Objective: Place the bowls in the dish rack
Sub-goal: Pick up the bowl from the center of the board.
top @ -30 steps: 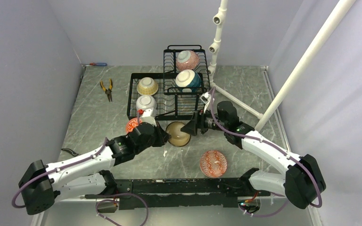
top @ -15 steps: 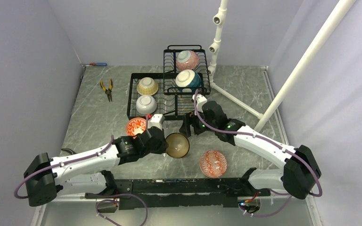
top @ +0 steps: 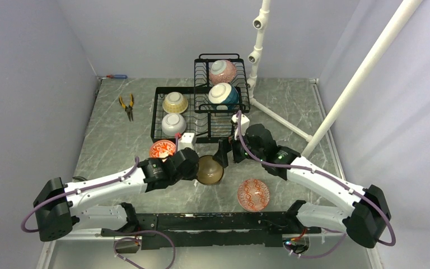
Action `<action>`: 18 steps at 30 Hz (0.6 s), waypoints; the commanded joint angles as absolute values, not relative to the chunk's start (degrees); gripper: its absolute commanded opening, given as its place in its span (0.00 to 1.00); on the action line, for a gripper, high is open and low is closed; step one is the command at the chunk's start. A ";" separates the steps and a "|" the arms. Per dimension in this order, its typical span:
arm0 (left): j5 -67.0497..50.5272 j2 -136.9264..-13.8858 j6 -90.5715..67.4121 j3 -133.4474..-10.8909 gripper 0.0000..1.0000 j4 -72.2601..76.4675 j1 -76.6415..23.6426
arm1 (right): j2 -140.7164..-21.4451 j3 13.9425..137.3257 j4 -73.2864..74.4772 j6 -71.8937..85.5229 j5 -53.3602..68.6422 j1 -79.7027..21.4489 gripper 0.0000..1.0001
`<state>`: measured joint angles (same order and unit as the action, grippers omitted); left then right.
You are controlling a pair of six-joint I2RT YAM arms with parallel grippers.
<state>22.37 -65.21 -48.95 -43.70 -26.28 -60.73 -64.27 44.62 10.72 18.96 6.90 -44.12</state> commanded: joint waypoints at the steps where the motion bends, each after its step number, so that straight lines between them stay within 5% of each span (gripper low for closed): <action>1: 25.08 -64.51 -50.20 -48.58 0.03 -21.50 -60.58 | -64.17 45.21 11.24 17.84 10.20 -44.82 0.99; 8: 24.20 -64.20 -50.32 -49.90 0.03 -21.25 -60.59 | -69.97 46.33 13.00 17.55 8.37 -46.54 0.79; 11: 23.78 -64.25 -50.46 -49.99 0.03 -21.23 -60.61 | -71.81 48.06 13.83 17.28 6.82 -47.33 0.52; 15: 23.94 -64.32 -51.25 -50.10 0.03 -21.98 -60.56 | -72.25 49.39 14.13 17.45 5.16 -48.02 0.04; 18: 23.90 -64.13 -51.92 -49.50 0.16 -21.87 -60.59 | -72.12 49.36 13.75 17.24 3.94 -48.07 0.00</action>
